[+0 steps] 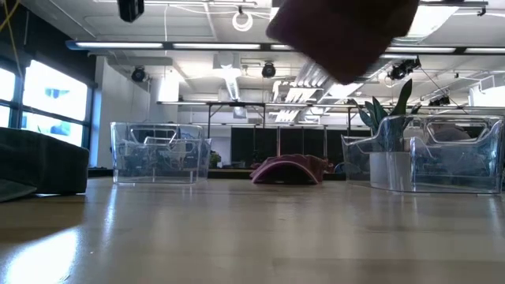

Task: Pick & Place hat
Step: Put the bottom red cap into the right transparent bin

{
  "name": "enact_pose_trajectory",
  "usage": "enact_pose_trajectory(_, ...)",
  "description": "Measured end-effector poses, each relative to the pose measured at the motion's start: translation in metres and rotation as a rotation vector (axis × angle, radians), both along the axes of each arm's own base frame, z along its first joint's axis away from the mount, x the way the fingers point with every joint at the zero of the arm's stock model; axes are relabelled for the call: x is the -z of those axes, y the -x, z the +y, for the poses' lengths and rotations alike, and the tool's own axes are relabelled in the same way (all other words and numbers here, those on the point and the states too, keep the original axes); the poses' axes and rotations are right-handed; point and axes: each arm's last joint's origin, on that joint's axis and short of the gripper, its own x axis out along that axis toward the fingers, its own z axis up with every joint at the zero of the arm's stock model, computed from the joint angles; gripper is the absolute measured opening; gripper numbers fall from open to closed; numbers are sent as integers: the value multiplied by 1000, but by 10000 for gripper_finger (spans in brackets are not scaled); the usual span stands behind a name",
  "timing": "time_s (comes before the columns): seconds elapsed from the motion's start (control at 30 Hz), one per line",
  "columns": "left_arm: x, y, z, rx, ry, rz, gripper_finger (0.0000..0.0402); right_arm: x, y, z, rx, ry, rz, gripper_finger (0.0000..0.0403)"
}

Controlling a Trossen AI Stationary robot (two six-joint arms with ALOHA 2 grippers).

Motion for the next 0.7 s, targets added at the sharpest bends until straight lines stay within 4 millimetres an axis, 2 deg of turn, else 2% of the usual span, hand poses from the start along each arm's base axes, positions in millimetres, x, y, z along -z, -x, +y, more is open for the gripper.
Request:
enact_pose_trajectory(0.17,0,0,0,10,-39,12,177,-11,12,-27,134,47,-35,1)
enact_pose_trajectory(0.43,2,0,-1,60,-86,33,177,-9,22,-74,286,217,-52,0)
enact_pose_trajectory(0.7,7,1,-4,169,-89,79,177,-16,43,-94,349,391,-82,0)
